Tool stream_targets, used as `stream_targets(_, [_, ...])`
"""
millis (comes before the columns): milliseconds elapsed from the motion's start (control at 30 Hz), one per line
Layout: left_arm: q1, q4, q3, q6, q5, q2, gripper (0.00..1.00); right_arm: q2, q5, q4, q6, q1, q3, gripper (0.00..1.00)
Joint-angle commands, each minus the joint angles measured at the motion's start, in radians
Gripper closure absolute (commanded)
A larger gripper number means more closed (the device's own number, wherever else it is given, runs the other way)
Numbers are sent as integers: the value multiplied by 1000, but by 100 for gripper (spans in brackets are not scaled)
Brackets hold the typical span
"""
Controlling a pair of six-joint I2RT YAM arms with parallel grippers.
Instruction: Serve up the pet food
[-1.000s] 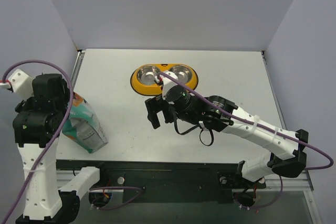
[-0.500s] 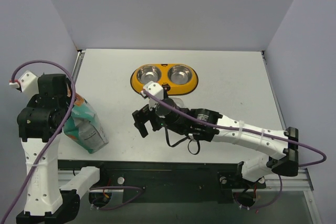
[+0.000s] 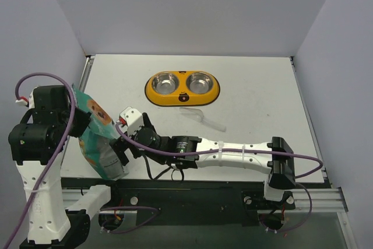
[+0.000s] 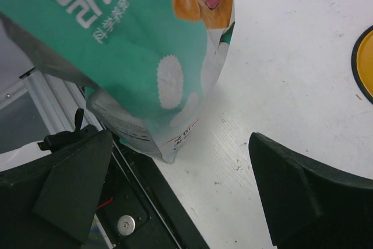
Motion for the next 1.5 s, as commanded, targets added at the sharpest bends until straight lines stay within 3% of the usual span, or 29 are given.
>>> stream_targets(0, [2, -72, 79, -119, 174, -5, 100, -118, 51, 123, -30, 16, -57, 4])
stream_targets(133, [2, -70, 110, -154, 233, -6, 100, -126, 30, 86, -68, 16, -38, 7])
stream_targets(567, [2, -40, 66, -335, 353, -68, 100, 55, 153, -50, -116, 22, 201, 38])
stream_targets(700, [2, 44, 0, -411, 436, -94, 100, -11, 323, -95, -162, 18, 132, 61])
stream_targets(800, [2, 168, -60, -421, 471, -112, 100, -75, 296, -135, -185, -13, 69, 100])
stream_targets(1067, [-10, 310, -108, -426, 514, -76, 100, -178, 107, -261, -179, -166, 60, 100])
stream_targets(1133, [-58, 331, -97, -434, 505, -45, 100, -192, 60, -271, -177, -191, 60, 100])
stream_targets(1333, [-432, 384, -100, -520, 234, 33, 100, -221, -46, -324, -188, -234, 40, 100])
stream_targets(1433, [-455, 378, -134, -521, 177, 20, 100, -247, -109, -313, -191, -240, -12, 100])
stream_targets(1467, [-455, 368, -134, -508, 133, 14, 89, -256, -133, -316, -191, -240, -17, 100])
